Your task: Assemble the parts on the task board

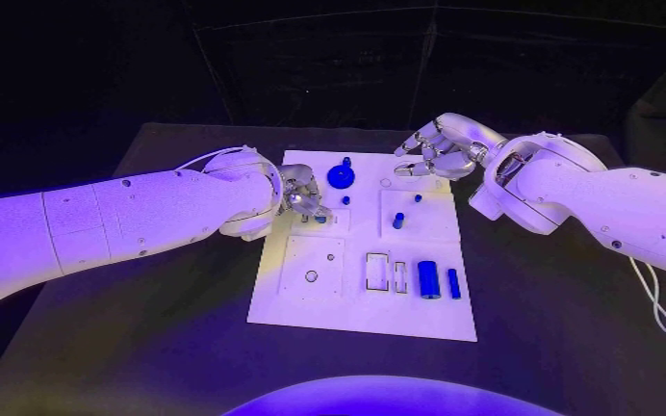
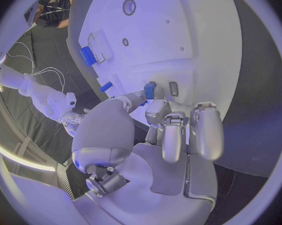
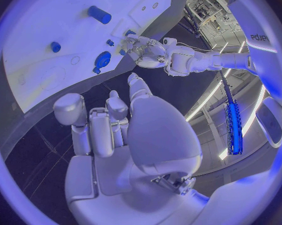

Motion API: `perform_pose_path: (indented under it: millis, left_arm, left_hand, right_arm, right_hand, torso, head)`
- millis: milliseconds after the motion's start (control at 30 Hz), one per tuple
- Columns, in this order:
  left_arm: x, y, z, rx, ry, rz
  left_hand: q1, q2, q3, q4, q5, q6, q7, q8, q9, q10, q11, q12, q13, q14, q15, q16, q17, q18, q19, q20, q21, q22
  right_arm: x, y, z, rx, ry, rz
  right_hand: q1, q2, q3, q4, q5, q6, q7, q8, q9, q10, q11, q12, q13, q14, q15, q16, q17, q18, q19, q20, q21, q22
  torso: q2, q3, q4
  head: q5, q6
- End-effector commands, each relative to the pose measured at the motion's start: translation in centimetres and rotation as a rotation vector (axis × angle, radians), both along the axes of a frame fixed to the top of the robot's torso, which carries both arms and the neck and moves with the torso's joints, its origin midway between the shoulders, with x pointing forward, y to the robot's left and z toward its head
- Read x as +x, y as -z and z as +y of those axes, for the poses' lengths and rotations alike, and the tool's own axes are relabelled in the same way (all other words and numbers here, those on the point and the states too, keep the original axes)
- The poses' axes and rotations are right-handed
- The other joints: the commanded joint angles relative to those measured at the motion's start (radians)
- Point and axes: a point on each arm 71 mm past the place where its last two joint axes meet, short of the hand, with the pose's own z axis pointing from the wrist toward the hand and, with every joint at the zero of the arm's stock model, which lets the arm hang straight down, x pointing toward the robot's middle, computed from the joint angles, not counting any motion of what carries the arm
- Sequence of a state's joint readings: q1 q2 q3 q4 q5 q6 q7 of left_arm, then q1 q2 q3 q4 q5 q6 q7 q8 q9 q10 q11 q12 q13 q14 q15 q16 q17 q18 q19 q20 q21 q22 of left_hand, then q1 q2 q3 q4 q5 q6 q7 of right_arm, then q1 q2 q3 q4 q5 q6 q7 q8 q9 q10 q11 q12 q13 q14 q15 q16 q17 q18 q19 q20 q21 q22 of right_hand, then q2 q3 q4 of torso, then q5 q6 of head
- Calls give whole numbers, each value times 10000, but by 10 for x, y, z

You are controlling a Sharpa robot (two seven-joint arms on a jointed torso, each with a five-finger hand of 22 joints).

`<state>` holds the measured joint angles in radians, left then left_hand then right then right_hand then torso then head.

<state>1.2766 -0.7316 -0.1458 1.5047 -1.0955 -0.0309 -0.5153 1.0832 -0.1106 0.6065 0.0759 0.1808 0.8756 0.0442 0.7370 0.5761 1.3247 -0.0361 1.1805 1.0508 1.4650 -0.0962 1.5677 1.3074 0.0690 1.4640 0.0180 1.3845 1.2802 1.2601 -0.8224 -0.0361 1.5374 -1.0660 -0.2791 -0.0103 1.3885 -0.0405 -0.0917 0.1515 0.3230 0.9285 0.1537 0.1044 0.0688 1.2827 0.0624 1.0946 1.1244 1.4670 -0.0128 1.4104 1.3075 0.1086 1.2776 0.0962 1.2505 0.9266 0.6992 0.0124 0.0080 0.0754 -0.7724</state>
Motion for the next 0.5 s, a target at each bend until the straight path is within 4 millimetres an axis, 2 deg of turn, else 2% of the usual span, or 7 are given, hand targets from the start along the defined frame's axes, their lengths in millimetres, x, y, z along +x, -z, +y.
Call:
perform_pose_path:
  millis: [33,300,500]
  left_arm:
    - [0,3,0,178,77,216]
    - [4,4,0,294,27,303]
    - [6,5,0,325,-17,307]
  left_hand:
    - [-220,-27,1194,-1142,-5,9,-122,70,9,94,-21,34,22,1058,13,31,2634,-94,40,-19,33,22]
    - [-737,-262,430,-750,-52,214,-219,131,16,140,-98,140,125,1058,-62,31,2634,-104,57,-85,42,73]
    - [-932,-225,-312,-447,-61,312,-243,158,16,163,-121,219,202,1058,-82,31,2634,-111,71,-108,45,106]
  right_arm:
    - [0,-1,1,3,-114,-41]
    - [0,-1,2,2,-120,-37]
    - [0,-1,2,9,-120,-48]
  right_hand:
    - [-25,90,-81,0,40,56,-34,36,7,13,-16,-27,-15,447,-37,-61,75,121,-21,-59,-66,-19]
    - [-36,88,-94,8,35,54,-34,37,6,12,-15,-30,-20,445,-37,-70,64,121,-20,-60,-71,-24]
    - [-58,87,-121,25,23,51,-33,39,5,9,-14,-37,-29,447,-37,-73,66,122,-17,-61,-78,-32]
  torso:
    - [3,3,2]
    - [6,3,-4]
    - [-1,2,1]
  head:
    - [8,-9]
    - [6,-25]
    - [-2,-39]
